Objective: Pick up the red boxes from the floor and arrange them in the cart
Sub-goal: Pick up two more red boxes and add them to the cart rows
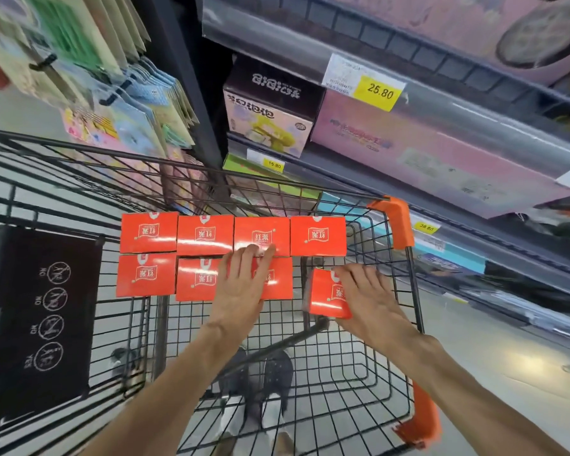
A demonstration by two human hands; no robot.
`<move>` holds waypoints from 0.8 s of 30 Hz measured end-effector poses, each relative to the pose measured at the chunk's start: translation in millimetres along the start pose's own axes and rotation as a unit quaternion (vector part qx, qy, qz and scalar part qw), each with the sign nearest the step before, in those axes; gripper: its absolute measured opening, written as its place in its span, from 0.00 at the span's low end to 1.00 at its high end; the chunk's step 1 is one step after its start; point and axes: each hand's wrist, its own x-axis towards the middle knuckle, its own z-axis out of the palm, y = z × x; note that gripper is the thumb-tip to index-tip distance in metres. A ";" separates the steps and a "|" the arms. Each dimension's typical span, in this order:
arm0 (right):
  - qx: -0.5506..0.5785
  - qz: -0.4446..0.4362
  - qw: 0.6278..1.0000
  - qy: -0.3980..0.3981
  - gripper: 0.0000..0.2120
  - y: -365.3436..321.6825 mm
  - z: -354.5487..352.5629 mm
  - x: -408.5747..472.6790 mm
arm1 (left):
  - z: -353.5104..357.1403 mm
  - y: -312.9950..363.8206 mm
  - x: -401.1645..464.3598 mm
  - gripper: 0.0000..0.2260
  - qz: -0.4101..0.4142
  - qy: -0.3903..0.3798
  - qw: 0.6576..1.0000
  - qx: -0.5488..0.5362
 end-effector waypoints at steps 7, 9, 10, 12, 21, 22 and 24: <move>-0.015 0.006 0.999 0.039 0.46 -19.7 6.3 15.6 | 6.3 -16.4 -5.2 0.53 -0.028 -0.025 0.999 -0.025; -0.017 0.012 0.999 0.039 0.45 -27.2 7.5 22.5 | 8.2 -20.6 -7.2 0.52 -0.024 -0.029 0.999 -0.030; -0.025 0.014 0.999 0.038 0.45 -30.0 8.8 24.9 | 9.4 -22.1 -8.2 0.51 -0.022 -0.027 0.999 -0.029; -0.042 0.017 0.998 0.034 0.43 -33.1 11.2 28.1 | 9.9 -23.8 -8.5 0.49 -0.019 -0.022 0.999 -0.026; -0.104 -0.027 0.994 0.015 0.50 -31.5 14.9 29.9 | 10.7 -22.8 -8.6 0.49 -0.013 -0.011 1.000 -0.014; -0.108 -0.031 0.994 0.008 0.51 -30.6 15.1 30.6 | 10.6 -22.9 -8.5 0.49 -0.012 -0.014 1.000 -0.012; -0.117 -0.036 0.992 0.004 0.51 -30.9 14.2 30.7 | 9.8 -23.7 -7.9 0.49 -0.011 -0.019 1.000 -0.011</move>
